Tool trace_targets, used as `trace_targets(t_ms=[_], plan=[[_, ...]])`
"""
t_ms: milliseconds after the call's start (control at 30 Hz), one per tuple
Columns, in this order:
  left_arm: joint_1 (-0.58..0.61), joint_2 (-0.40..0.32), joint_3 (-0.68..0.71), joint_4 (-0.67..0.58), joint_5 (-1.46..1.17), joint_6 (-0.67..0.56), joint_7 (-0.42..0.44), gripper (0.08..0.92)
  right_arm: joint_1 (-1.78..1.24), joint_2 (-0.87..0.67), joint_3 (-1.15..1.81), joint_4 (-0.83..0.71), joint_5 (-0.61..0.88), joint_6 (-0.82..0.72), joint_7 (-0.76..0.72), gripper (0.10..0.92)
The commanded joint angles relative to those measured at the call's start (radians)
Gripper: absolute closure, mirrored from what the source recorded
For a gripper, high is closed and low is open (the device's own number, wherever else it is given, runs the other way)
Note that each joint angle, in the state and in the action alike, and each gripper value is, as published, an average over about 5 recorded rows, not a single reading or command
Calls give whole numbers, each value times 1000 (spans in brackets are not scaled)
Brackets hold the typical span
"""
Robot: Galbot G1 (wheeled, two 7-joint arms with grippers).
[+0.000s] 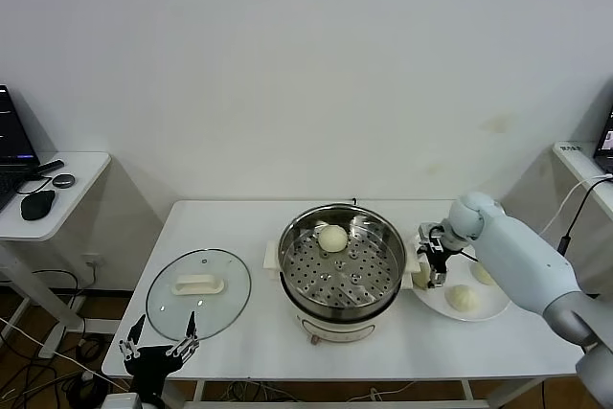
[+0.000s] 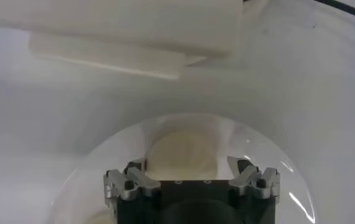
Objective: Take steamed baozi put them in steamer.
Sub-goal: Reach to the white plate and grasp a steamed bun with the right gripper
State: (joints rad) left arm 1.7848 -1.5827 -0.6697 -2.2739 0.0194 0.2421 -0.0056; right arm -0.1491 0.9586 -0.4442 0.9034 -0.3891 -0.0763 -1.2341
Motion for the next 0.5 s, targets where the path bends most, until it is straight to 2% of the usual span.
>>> trace_targets(t_ms=[33,200,500], plan=[[-3,-2,2,0,1,1,2,177,0,8,6,-14,-9,7,-23,203],[-5,-2,3,1,2,1,2,177,-1,4,7,-15,-7,7,-23,213],[-3,-2,6,0,2,1,1,177,-3,-3,18,-12,0,5,-19,432]])
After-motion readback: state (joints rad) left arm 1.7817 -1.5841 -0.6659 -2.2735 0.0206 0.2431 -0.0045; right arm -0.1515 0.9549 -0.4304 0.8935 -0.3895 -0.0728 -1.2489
